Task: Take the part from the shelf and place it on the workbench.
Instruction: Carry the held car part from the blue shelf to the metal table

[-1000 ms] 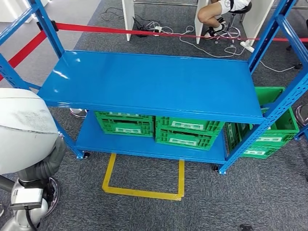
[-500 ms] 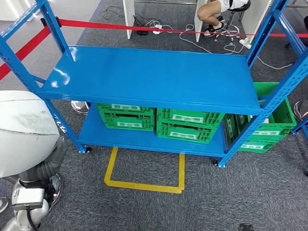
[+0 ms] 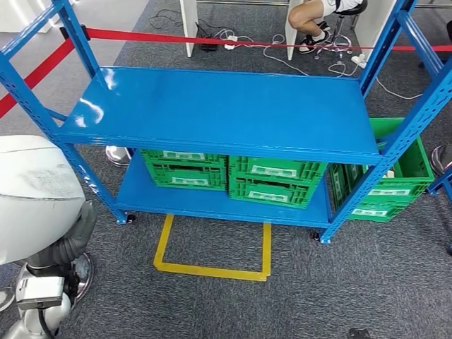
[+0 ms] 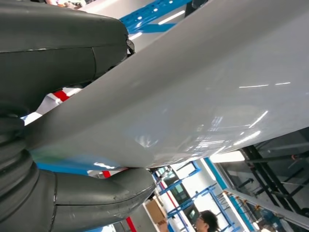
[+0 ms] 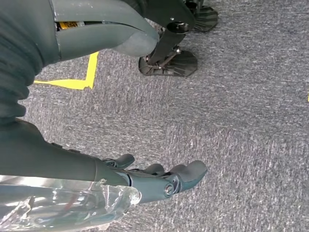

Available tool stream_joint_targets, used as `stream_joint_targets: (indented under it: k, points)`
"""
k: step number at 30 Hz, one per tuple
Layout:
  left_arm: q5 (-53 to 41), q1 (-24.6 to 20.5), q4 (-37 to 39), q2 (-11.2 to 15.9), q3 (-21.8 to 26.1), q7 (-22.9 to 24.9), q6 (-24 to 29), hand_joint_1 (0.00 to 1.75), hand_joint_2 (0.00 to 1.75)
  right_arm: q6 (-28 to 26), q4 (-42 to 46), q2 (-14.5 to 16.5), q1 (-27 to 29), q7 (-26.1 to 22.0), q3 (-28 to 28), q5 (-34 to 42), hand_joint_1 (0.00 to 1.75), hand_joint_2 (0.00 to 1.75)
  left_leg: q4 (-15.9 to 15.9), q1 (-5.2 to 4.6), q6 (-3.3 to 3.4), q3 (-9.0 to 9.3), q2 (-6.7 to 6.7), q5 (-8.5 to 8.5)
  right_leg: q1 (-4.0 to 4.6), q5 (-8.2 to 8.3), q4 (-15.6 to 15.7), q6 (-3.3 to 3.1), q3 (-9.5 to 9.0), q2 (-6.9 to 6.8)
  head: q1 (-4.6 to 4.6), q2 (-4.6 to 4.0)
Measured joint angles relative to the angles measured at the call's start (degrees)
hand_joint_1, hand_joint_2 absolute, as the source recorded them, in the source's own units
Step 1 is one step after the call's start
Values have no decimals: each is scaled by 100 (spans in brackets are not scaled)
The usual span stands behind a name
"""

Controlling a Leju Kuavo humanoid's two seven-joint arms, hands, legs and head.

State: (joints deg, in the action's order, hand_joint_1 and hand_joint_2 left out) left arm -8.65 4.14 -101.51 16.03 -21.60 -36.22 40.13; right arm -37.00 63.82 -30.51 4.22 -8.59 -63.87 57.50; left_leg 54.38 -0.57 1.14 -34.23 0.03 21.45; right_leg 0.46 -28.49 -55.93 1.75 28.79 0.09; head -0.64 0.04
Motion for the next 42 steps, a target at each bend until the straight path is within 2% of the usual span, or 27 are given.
stream_joint_targets:
  k: [2,4,5,6,7,8,10,12,14,17,19,25,26,27,29,30,31,32,33,34,36,37,38,39,40,41,42]
  points:
    - [-6,0,-8,-3,3,7,1,175,175,-7,14,-3,2,14,19,-23,0,175,-80,47,4,23,-15,-42,-9,-240,-327,51,156,-3,19,0]
    - [-14,12,-13,-7,3,17,1,175,175,-14,22,-4,9,31,36,-39,0,175,-89,62,6,1,-49,-59,-50,-634,-1064,114,494,2,36,0]
    - [-16,22,-13,-9,2,26,0,175,175,-15,24,-4,17,43,46,-44,0,175,-86,67,-4,-16,-76,-67,-73,-770,-1409,143,654,2,37,0]
    - [-19,31,-13,-11,1,34,0,175,175,-10,26,-4,29,52,57,-52,0,175,-82,75,-19,-31,-110,-79,-96,-803,-1590,169,736,2,35,0]
    - [-19,36,-13,-13,1,45,0,175,175,-4,28,-4,40,61,70,-63,0,175,-75,90,-41,-45,-152,-94,-119,-719,-1542,196,704,4,34,0]
    - [-19,41,-13,-15,1,55,0,175,175,3,29,-4,49,64,83,-73,0,175,-66,111,-70,-56,-195,-107,-145,-541,-1262,225,557,18,34,0]
    - [-19,44,-16,-15,2,64,1,175,175,15,30,2,59,68,103,-91,0,175,-15,137,-151,-97,-293,-130,-205,-203,-454,295,138,214,40,0]
    - [-24,45,-22,-16,3,66,1,175,175,26,31,9,66,74,112,-104,0,175,34,134,-233,-153,-385,-165,-233,-102,-77,247,-43,363,26,0]
    - [-31,57,-26,-17,3,66,1,175,175,31,36,12,82,80,113,-120,0,175,33,141,-299,-189,-469,-222,-212,-91,-117,113,-27,282,6,0]
    - [-33,84,-26,-15,3,67,3,175,175,32,44,8,85,85,121,-139,0,175,95,146,-362,-262,-368,-168,-212,-28,-134,-10,-18,155,-4,0]
    - [-33,86,-26,-14,3,68,4,175,175,32,44,7,84,86,125,-141,0,175,136,140,-367,-287,-290,-117,-212,-17,-134,-28,-19,136,-10,0]
    - [-33,85,-26,-14,3,68,4,175,175,32,45,7,84,86,125,-142,0,175,155,138,-368,-293,-276,-100,-211,-16,-134,-31,-18,133,-13,0]
    - [-33,82,-26,-14,3,69,4,175,175,32,46,7,85,86,128,-144,0,175,260,136,-372,-337,-238,-21,-208,-11,-134,-42,-10,117,-19,0]
    - [-33,79,-26,-15,2,70,4,175,175,33,47,7,92,86,132,-147,0,175,560,135,-377,-460,-185,156,-201,-3,-134,-57,6,74,-26,0]
    - [-33,77,-26,-19,-1,72,3,175,175,33,49,7,113,87,138,-152,0,175,1386,134,-385,-791,-92,586,-182,13,-135,-88,49,-51,-38,0]
    - [-33,78,-26,-21,-1,72,3,175,175,33,53,7,119,96,141,-166,0,175,1349,129,-363,-667,5,576,-173,12,-135,-86,55,-174,-39,0]
    - [-33,80,-26,-22,-1,73,3,175,175,46,57,7,117,116,145,-189,0,175,1058,104,-311,-460,65,488,-155,1,-131,-41,47,-340,-41,0]
    - [-34,82,-27,-23,-1,74,2,175,175,60,65,7,110,137,149,-213,0,175,679,90,-248,-216,112,361,-144,-27,-135,15,47,-476,-42,0]
    - [-34,79,-31,-24,-1,75,3,175,175,74,74,7,101,156,153,-239,0,175,218,77,-179,55,148,208,-135,-93,-186,73,57,-527,-39,0]
    - [-35,74,-34,-25,-2,76,3,175,175,89,80,7,96,169,153,-256,0,175,152,69,-124,61,89,221,-129,-212,-337,121,122,-467,-32,0]
    - [-34,63,-39,-29,-3,76,4,175,175,90,86,7,110,172,152,-267,0,175,145,76,-72,48,-18,205,-129,-583,-1033,131,438,-167,-16,0]
    - [-32,62,-39,-35,-5,78,4,175,175,89,86,7,125,174,149,-271,0,175,146,71,-55,38,-81,199,-123,-748,-1447,129,642,-81,-13,0]
    - [-27,65,-39,-41,-9,80,4,175,175,86,88,7,142,175,146,-274,0,175,147,65,-47,30,-149,194,-116,-827,-1750,126,800,-41,-13,0]
    - [-22,67,-39,-46,-13,81,4,175,175,80,89,6,156,175,144,-278,0,175,148,61,-44,28,-217,190,-111,-788,-1841,118,863,-25,-11,0]
    - [-13,67,-39,-51,-15,82,4,175,175,74,91,4,166,175,144,-282,0,175,150,58,-46,32,-290,186,-109,-631,-1685,105,810,-10,-12,0]
    - [-5,66,-39,-55,-17,82,4,175,175,69,94,-1,173,175,145,-285,0,175,152,59,-52,40,-360,182,-111,-399,-1325,88,654,38,-10,0]
    - [1,64,-39,-60,-17,82,4,175,175,66,98,-8,176,175,146,-286,0,175,155,62,-63,46,-427,176,-121,-203,-905,70,461,155,-11,0]
